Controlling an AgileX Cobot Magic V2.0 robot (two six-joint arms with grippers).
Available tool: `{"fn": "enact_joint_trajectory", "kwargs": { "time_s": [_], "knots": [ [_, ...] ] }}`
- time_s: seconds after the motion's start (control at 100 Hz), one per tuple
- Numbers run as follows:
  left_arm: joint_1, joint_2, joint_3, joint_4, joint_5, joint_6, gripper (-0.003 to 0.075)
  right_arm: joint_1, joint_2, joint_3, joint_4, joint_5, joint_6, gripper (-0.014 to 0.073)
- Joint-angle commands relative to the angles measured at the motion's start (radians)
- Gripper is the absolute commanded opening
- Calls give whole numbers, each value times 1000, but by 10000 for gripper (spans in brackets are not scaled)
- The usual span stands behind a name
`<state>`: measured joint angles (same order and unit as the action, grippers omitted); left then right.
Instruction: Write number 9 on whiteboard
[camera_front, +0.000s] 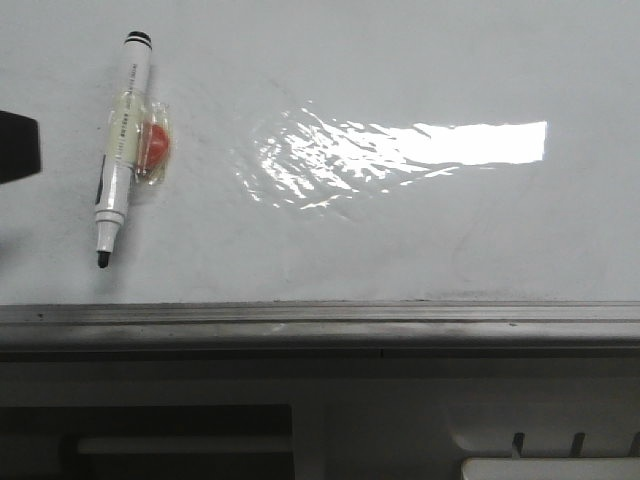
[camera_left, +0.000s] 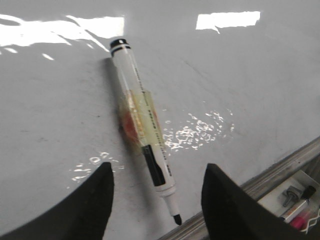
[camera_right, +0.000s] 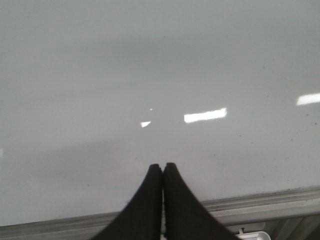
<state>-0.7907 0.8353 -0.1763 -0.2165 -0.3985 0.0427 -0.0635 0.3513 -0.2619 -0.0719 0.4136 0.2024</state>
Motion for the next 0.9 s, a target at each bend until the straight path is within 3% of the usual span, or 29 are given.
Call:
{"fn": "enact_joint_trajectory", "kwargs": {
  "time_s": [0.0, 0.25, 0.54, 0.63, 0.76, 0.89],
  "knots": [
    [-39, 67, -30, -4, -143, 2, 367, 1, 16, -34, -5, -63, -7, -69],
    [-61, 259, -32, -63, -365, 2, 365, 12, 16, -34, -5, -61, -7, -69],
    [-61, 394, -82, -67, -370, -16, 346, 16, 16, -34, -5, -69, -7, -69],
    [-61, 407, -82, -112, -370, -16, 243, 16, 16, -34, -3, -106, -7, -69],
    [-61, 403, -82, -185, -370, -16, -8, 41, 16, -34, 15, -50, -7, -69],
    [-61, 403, -82, -182, -370, -16, -20, 155, 30, -39, 13, -33, -14, -69]
  ]
}}
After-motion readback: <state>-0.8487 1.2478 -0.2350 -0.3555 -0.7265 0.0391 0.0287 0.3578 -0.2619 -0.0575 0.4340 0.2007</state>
